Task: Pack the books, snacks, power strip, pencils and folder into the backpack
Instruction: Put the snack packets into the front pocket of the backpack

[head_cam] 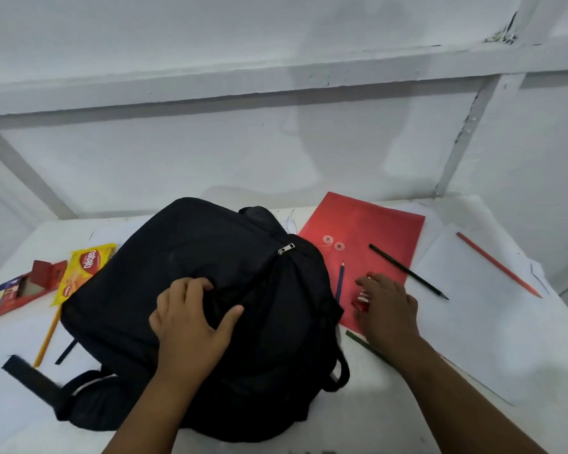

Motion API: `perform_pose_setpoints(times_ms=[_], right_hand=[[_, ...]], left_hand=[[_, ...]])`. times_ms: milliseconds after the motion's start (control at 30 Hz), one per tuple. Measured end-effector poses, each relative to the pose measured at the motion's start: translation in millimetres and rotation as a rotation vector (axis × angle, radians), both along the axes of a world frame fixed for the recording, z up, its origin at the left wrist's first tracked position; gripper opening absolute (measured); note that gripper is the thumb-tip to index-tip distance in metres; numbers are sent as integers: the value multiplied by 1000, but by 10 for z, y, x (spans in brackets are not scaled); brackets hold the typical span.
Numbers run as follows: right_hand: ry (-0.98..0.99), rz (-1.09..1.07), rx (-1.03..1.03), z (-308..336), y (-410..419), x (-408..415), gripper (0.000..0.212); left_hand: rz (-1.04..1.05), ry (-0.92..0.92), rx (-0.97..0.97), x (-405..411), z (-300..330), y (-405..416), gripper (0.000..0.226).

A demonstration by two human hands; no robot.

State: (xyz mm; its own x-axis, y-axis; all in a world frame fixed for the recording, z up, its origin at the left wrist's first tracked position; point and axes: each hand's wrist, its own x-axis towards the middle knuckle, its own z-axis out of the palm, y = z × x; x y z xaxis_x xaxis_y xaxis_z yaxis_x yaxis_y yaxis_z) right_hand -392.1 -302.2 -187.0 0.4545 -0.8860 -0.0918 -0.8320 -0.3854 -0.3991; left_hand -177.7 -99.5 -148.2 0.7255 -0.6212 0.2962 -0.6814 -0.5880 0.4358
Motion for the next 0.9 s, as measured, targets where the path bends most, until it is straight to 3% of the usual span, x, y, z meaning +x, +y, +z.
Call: perform_pose_setpoints(times_ms=[167,267,367,500,633,767,900], right_hand=[[-397,-67,-73,195,13,12,43],[-722,-17,72,487,141,84,40],[-872,90,149,725,295,157,36],[-914,190,221,846,465,304,18],[-900,255,424,743,594,461,24],[-916,282,665,725,752,565,12],[-937,233,753,716,817,739,11]], left_hand=[[11,-14,-124,-26,77,79,29],[17,-23,-177,-74,196,124,21],[25,20,-242,-135,323,149,16],[36,44,-279,-142,489,151,6],[39,37,-300,-119,664,133,6],[50,65,-318,-119,737,134,6],[53,81,-317,-128,751,148,6]])
